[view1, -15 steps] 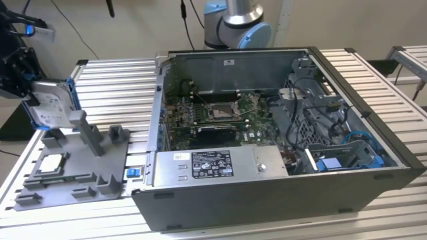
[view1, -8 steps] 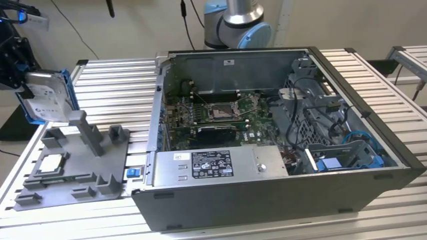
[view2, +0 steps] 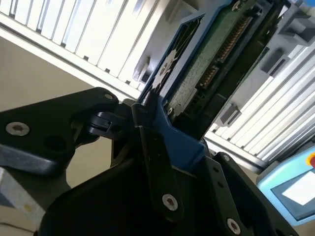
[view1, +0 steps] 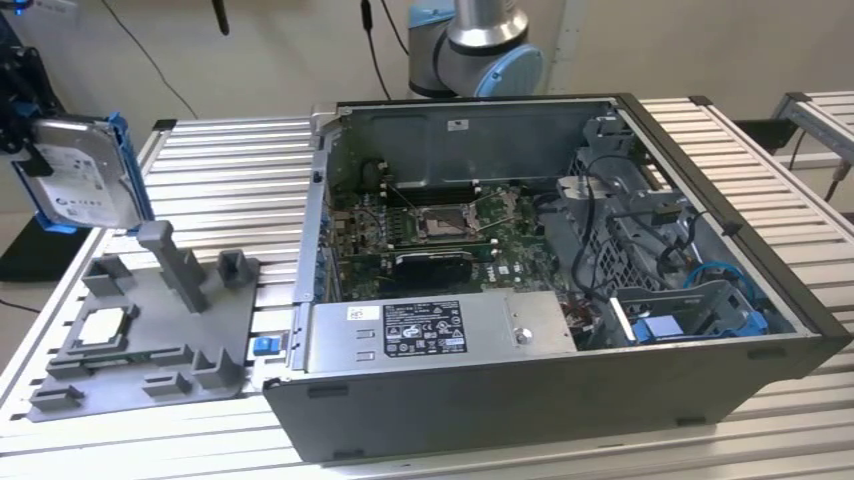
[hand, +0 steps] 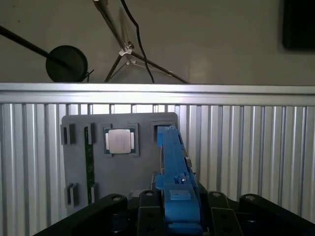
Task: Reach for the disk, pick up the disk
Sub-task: 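Pick up the disk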
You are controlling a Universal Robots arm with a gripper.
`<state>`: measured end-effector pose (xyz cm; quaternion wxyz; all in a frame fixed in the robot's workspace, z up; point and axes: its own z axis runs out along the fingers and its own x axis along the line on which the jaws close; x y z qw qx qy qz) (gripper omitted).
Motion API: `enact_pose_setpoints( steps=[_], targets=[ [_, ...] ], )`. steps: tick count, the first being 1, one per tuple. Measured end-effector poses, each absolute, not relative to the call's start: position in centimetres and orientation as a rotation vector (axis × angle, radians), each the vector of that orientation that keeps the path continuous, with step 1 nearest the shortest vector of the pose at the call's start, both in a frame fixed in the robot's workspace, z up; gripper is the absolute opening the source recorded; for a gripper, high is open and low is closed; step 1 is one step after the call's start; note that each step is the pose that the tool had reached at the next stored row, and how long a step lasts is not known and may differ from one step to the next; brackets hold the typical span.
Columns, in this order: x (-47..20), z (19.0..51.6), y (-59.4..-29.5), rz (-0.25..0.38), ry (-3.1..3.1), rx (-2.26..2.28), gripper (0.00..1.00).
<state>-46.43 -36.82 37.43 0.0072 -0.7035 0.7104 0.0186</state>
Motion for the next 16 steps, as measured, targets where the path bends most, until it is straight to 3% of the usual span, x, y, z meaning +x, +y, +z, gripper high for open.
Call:
enact_pose_setpoints(
  steps=[16],
  targets=[
    [-46.4, 38.9, -36.8, 0.057, 2.221, -2.200, 0.00]
  ],
)
